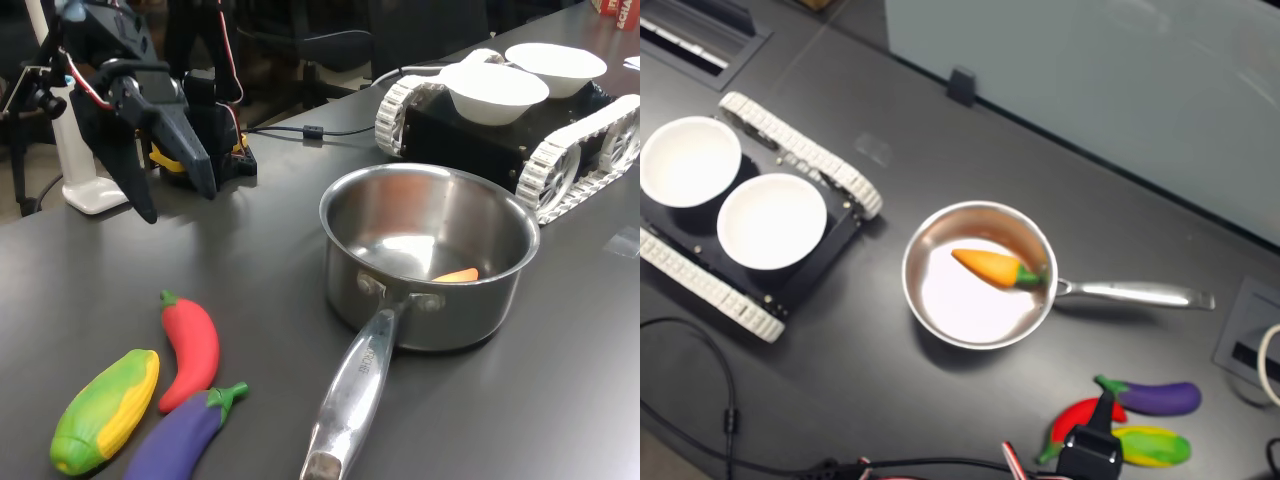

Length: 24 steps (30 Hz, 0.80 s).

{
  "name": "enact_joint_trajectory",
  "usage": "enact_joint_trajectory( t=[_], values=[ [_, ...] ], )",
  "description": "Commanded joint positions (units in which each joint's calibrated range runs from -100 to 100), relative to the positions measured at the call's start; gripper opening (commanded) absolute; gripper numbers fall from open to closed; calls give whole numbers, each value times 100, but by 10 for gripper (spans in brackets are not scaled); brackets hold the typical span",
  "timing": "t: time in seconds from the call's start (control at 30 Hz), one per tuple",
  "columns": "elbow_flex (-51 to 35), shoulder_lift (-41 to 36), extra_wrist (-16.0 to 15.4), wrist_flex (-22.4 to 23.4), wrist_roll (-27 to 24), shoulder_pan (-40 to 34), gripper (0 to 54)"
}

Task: Pick up the chilli and place them in the pan

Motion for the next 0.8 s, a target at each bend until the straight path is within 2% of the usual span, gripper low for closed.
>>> enact_joint_trajectory(
  t=[0.0,0.5,0.57,0.6,0.77],
  values=[
    [-460,-47,-80,-359,117,115,312],
    [-196,97,-63,-394,459,138,331],
    [-105,113,-46,-402,547,138,338],
    [-42,113,-38,-402,625,149,364],
    [267,147,88,-581,816,149,369]
  ],
)
